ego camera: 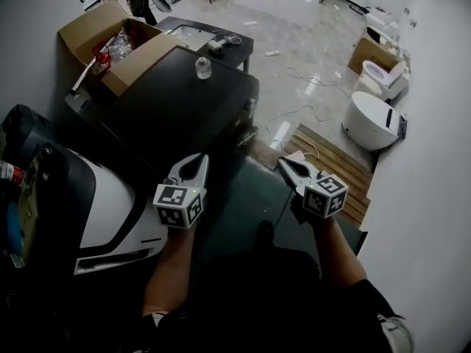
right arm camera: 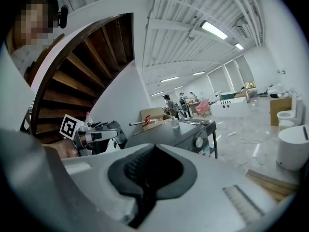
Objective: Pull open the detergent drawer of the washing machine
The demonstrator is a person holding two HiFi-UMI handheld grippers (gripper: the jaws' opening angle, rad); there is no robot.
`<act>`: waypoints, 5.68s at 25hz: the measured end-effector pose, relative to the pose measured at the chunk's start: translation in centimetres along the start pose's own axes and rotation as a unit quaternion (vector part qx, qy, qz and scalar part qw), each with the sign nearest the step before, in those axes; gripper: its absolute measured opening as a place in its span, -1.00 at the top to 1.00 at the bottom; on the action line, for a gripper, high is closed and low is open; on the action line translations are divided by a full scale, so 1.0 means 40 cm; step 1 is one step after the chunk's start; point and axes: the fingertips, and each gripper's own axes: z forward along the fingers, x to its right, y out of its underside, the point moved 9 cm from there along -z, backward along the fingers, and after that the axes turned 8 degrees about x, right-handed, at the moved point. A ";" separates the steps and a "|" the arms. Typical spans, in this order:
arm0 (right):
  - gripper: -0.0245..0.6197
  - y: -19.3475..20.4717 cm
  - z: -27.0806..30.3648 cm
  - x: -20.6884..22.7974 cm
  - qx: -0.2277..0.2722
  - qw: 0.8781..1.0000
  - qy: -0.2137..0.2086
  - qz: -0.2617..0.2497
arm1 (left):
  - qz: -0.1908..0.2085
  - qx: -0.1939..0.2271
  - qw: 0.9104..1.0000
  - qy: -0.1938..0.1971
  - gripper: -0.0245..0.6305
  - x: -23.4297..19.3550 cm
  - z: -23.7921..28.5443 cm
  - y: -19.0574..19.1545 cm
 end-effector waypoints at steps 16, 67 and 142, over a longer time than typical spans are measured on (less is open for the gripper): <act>0.91 -0.028 0.114 0.211 -0.072 0.992 -0.100 0.011 | -0.026 -0.003 0.995 -0.098 0.90 0.051 0.121 0.018; 0.91 0.266 0.661 -0.091 -0.286 0.914 -0.279 -0.064 | -0.197 -0.059 0.930 -0.304 0.89 -0.209 -0.192 0.368; 0.44 0.359 0.512 0.069 -0.311 0.890 -0.311 -0.117 | -0.201 -0.103 0.905 -0.361 0.39 0.015 -0.099 0.501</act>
